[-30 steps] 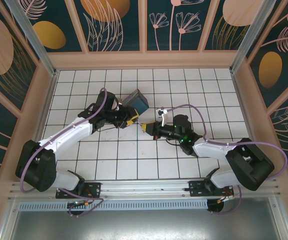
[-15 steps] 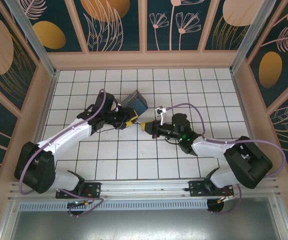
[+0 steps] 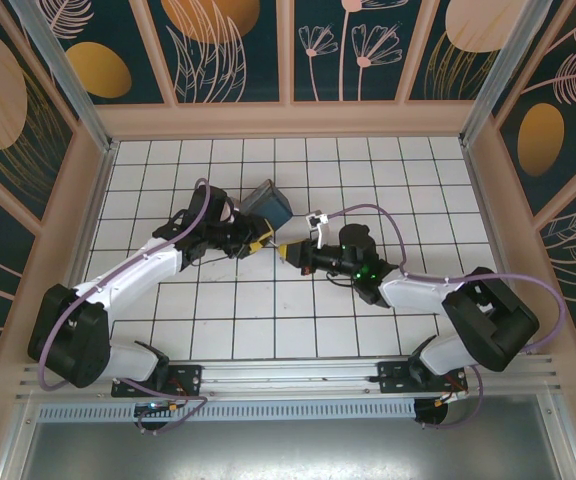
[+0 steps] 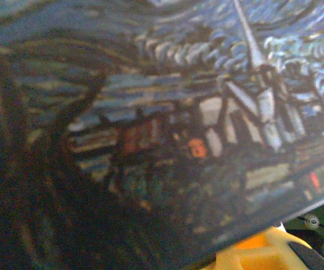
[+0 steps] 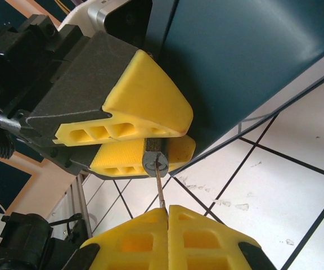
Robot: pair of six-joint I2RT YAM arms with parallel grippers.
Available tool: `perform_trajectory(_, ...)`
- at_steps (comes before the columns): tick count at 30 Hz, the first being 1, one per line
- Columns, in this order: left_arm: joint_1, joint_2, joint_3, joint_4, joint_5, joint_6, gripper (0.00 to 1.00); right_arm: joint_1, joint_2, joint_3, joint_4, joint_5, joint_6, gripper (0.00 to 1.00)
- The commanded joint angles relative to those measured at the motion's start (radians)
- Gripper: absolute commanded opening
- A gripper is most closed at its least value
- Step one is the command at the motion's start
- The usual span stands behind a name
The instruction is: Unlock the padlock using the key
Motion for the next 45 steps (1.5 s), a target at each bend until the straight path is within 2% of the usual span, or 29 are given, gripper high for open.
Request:
perform_trajectory(1,-0.002,-0.038,0.005,0.033,0.009,-0.004,0.19,0.019,0.008,0.051,0.015,0.01,0.004,0.0)
perform_trajectory(12,-0.002,-0.036,-0.005,0.039,-0.016,-0.019,0.19,0.042,0.02,0.064,-0.015,0.019,-0.007,0.0)
perform_trajectory(23,-0.001,-0.043,-0.018,0.04,-0.032,-0.023,0.18,0.046,0.055,0.055,0.056,-0.037,0.05,0.0)
perform_trajectory(45,-0.001,-0.086,-0.03,-0.01,-0.103,-0.007,0.18,0.031,0.06,0.028,0.068,0.0,0.072,0.0)
